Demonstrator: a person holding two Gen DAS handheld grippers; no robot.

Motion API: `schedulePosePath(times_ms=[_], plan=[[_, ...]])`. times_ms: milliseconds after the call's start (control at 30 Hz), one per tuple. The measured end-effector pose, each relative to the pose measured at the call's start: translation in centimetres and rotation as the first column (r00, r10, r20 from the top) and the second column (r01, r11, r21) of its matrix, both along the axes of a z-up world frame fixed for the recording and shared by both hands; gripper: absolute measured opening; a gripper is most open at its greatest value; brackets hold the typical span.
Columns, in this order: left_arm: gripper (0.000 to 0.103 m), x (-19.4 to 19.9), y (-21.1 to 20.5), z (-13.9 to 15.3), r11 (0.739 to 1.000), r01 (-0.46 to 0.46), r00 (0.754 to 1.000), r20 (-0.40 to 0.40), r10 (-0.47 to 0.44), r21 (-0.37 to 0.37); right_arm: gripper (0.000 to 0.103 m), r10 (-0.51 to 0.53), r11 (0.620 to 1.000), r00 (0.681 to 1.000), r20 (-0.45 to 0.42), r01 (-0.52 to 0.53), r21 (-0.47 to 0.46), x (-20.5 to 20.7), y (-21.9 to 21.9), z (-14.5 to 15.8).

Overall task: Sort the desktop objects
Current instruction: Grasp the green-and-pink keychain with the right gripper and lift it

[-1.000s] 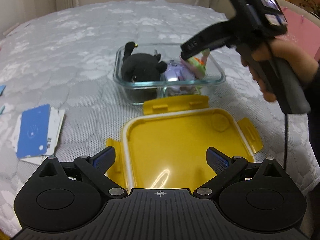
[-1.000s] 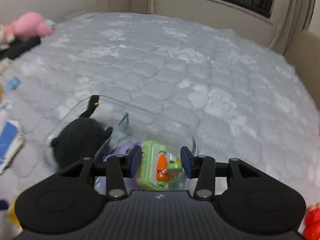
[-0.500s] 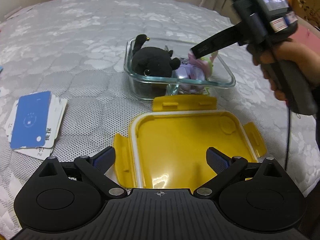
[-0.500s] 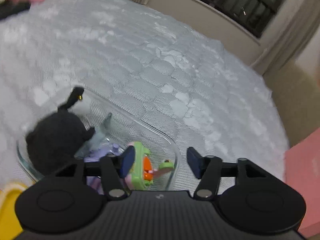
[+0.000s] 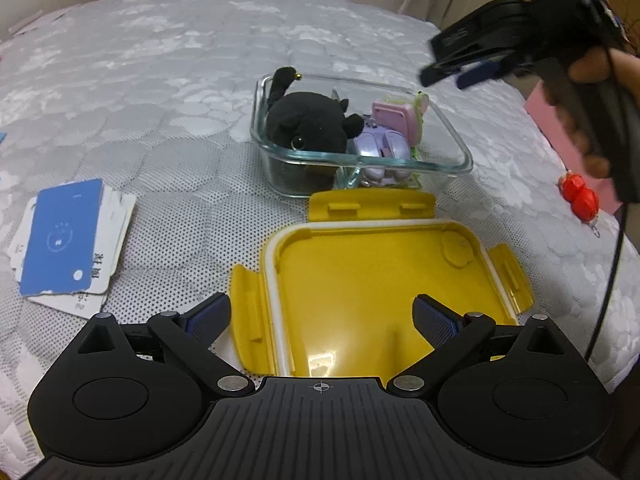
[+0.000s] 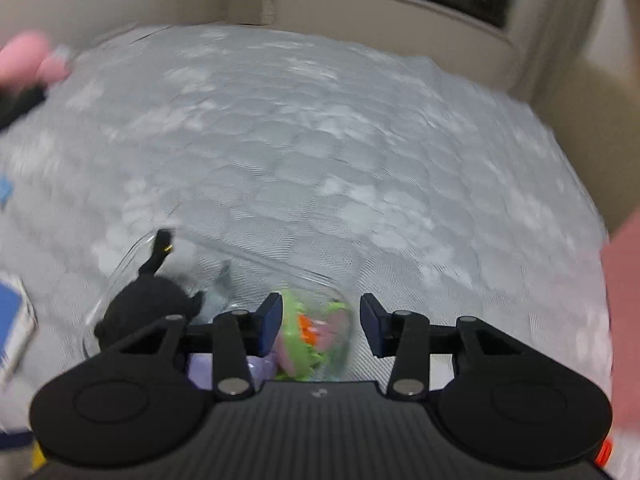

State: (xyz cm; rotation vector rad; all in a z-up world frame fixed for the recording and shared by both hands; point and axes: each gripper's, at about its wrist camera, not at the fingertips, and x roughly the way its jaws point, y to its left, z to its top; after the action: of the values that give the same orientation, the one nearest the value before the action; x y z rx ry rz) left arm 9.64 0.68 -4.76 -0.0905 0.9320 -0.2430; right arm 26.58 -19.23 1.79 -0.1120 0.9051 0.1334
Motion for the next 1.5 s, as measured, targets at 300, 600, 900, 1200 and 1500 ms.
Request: schedulePosePath(times_ms=[300, 600, 900, 1200, 1500], plan=[[0.101, -0.1, 0.2, 0.1, 1.000, -0.006, 1.000, 0.004, 0.006, -0.015, 0.044, -0.158, 0.965, 0.987, 0.000, 0.155, 0.214, 0.8, -3.9, -1.4], [0.101, 0.1, 0.9, 0.0, 1.000, -0.028, 1.000, -0.002, 0.028, -0.013, 0.029, -0.080, 0.990, 0.996, 0.025, 0.076, 0.120, 1.6, -1.4, -3.9], [0.101, 0.1, 0.5, -0.1, 1.000, -0.017, 1.000, -0.003, 0.017, -0.023, 0.017, -0.029, 0.997, 0.995, 0.098, 0.022, 0.073, -1.2, -0.7, -1.2], [0.101, -0.2, 0.1, -0.1, 1.000, -0.012, 1.000, 0.000, 0.012, -0.017, 0.017, 0.153, 0.949, 0.953, 0.260, -0.069, -0.307, -4.3, 4.3, -2.6], [0.101, 0.0, 0.4, -0.3, 0.999, -0.020, 1.000, -0.004, 0.020, -0.026, 0.026, 0.196, 0.940, 0.971, 0.136, -0.147, -0.308, -5.6, 5.9, -3.2]])
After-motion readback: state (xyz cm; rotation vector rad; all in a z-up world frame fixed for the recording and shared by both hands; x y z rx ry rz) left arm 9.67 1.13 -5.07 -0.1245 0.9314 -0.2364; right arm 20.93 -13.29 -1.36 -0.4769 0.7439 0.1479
